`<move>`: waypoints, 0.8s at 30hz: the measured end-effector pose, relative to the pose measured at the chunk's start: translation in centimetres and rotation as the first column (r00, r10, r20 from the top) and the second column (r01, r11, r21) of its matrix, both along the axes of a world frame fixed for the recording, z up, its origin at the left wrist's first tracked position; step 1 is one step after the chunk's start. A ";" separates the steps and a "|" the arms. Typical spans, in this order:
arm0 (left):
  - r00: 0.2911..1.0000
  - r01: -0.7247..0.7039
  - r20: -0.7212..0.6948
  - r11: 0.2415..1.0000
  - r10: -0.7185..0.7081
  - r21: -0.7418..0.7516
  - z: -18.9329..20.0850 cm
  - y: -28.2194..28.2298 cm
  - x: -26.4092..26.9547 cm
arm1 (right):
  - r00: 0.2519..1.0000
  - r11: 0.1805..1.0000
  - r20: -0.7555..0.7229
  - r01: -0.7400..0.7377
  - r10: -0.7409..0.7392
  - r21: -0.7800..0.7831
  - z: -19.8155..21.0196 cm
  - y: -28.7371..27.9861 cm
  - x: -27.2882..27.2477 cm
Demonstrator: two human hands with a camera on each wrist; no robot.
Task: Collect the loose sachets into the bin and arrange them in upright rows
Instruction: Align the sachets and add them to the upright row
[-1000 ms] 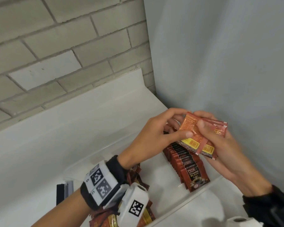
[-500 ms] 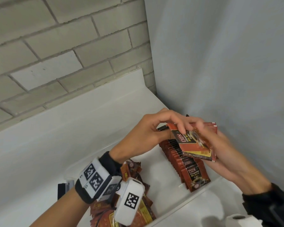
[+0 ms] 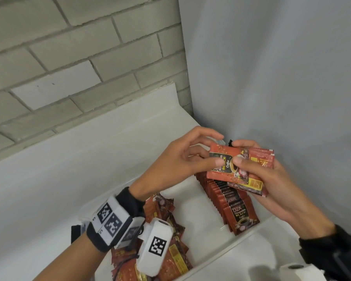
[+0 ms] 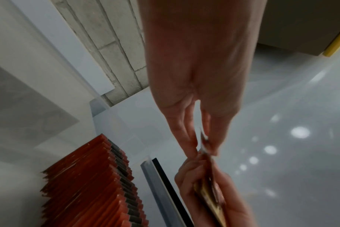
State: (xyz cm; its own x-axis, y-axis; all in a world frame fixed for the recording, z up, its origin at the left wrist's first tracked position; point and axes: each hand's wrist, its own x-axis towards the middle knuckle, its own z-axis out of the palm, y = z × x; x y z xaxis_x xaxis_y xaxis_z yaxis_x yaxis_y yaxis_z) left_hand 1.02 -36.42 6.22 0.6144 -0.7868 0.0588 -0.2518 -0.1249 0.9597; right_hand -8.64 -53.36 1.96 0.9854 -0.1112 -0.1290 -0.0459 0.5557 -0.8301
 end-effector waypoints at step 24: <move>0.551 0.405 0.538 0.768 -0.638 0.496 -6.3 -4.4 -3.1 | 0.936 0.914 0.078 0.314 -0.343 0.256 -0.8 -0.4 0.2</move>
State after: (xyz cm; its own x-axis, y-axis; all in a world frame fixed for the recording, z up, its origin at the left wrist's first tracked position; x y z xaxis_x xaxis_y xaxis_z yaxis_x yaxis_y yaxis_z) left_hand -2.04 -40.80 -0.12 -0.0226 -0.9996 -0.0195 -0.8894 0.0112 0.4570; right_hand -8.45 -53.74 1.18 0.9081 -0.4118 -0.0760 0.2634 0.7029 -0.6607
